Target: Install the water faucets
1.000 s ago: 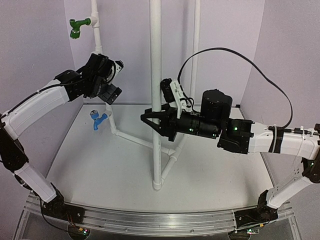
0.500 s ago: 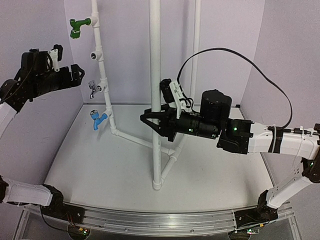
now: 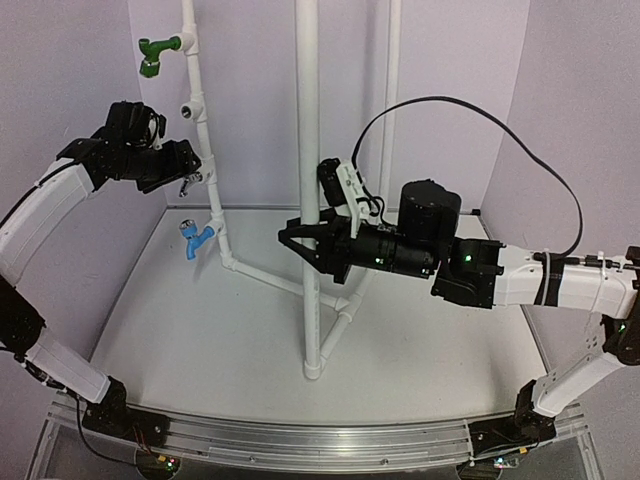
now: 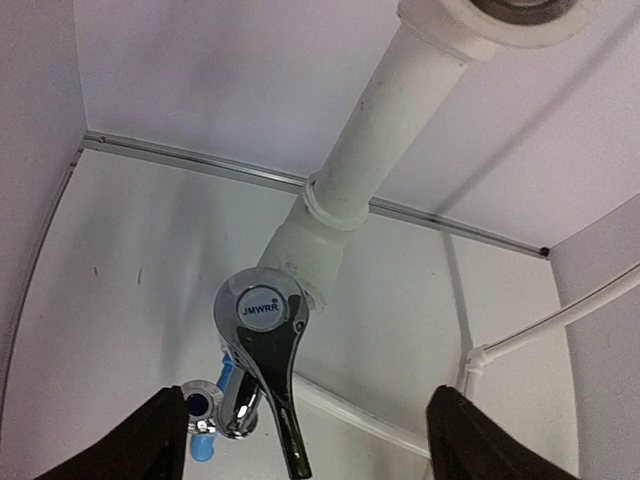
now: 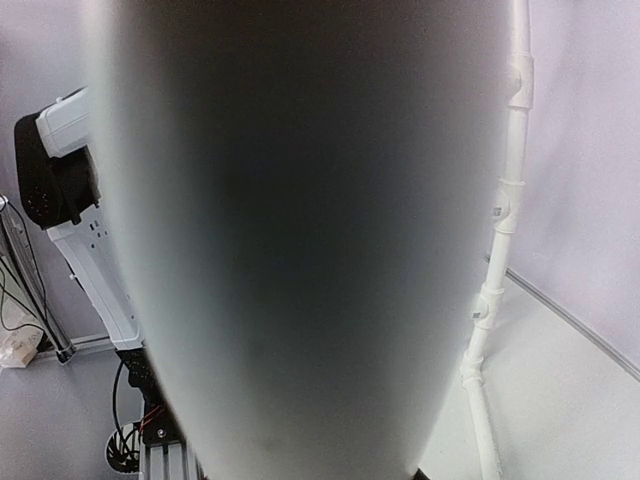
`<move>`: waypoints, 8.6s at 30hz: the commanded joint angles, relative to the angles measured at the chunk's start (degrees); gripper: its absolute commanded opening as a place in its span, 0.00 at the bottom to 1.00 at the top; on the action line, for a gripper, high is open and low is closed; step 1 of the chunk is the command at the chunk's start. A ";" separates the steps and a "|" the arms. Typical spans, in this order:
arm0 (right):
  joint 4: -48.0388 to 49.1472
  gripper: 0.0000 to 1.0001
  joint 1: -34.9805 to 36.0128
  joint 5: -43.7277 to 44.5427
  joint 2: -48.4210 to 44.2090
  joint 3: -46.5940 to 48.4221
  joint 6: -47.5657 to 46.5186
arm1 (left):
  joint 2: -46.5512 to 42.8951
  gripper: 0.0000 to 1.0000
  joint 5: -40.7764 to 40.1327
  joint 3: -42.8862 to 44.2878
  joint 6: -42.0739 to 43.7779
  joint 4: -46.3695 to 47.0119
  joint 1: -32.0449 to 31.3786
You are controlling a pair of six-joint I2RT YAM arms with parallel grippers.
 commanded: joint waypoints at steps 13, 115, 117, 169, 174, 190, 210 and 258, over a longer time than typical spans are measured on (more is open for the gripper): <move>0.64 0.00 0.20 -2.35 0.44 1.25 6.66 | 5.93 0.47 -6.46 5.20 10.22 0.14 0.12; -0.18 0.00 0.16 0.48 2.11 2.67 6.27 | 9.58 0.05 -1.57 3.48 13.27 2.94 -2.16; -0.18 0.00 0.21 1.14 2.10 2.49 6.40 | 11.02 0.03 -10.99 5.71 18.33 -0.26 -5.76; -1.23 0.00 0.21 2.71 1.70 2.33 5.43 | 5.10 1.00 64.25 -20.26 -23.47 37.65 27.22; -1.20 0.00 0.21 2.72 1.57 2.07 5.38 | 7.86 1.00 66.26 -19.04 -24.08 39.84 26.65; -1.06 0.00 0.21 2.39 1.90 2.25 5.38 | 14.88 0.94 64.61 -11.35 -19.79 35.11 21.14; -1.06 0.00 0.22 2.74 2.10 1.88 5.39 | 11.34 0.43 47.32 -6.02 -6.45 20.11 18.63; -0.44 0.00 0.15 3.95 0.94 0.71 4.58 | 2.05 1.00 -38.32 1.44 43.17 5.84 -22.61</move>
